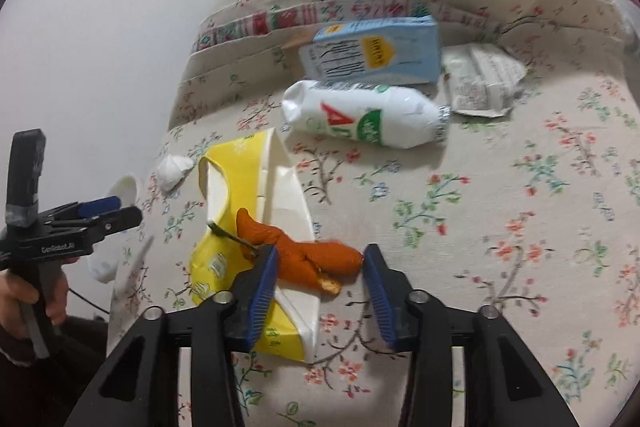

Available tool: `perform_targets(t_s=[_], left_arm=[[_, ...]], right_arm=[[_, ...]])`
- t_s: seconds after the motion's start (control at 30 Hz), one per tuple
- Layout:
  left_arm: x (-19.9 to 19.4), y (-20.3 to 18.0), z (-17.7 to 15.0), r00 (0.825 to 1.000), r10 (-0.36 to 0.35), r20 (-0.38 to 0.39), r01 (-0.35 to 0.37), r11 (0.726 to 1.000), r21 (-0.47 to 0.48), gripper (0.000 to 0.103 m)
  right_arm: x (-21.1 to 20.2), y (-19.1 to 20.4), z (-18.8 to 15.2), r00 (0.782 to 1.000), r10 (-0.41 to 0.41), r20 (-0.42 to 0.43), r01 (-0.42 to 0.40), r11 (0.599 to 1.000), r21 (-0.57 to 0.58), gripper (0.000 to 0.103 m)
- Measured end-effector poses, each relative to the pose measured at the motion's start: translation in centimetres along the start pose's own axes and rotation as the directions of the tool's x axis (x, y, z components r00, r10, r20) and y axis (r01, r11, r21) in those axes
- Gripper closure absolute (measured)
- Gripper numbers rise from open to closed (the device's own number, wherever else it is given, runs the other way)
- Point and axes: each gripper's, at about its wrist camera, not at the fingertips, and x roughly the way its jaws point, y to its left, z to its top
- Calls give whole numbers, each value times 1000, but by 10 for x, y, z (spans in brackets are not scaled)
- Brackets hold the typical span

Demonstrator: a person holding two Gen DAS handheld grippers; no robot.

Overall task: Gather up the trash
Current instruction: 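Lift the yellow bag off the bed with the right gripper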

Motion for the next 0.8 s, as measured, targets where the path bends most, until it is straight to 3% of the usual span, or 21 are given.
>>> perform_targets(t_s=[0.07,0.2,0.37,0.57,0.8], left_arm=[[0,0,0,1000,-1,2,1,1000,-1,18],[2,1,2,1000,-10,5,10,1000,-4,25],[3,-1,5,999,-36,14,36,999,-3,37],[3,-8,10,997,-67,35,67,998,13,43],[9,-19,21,996,-78,42,78,997,12,46]], right_arm=[[-1,3,-1,1000,-19,1,19,999,-29,80],[-7,6,-2,1000,-24,11,25,999,-45,91],[-34,2,3,994,-57,92,61,997,-37,93],[-65,-8,14,979,-87,186,89,996,0,93],[-91,-16,17,973,-15,232,2,998,56,94]])
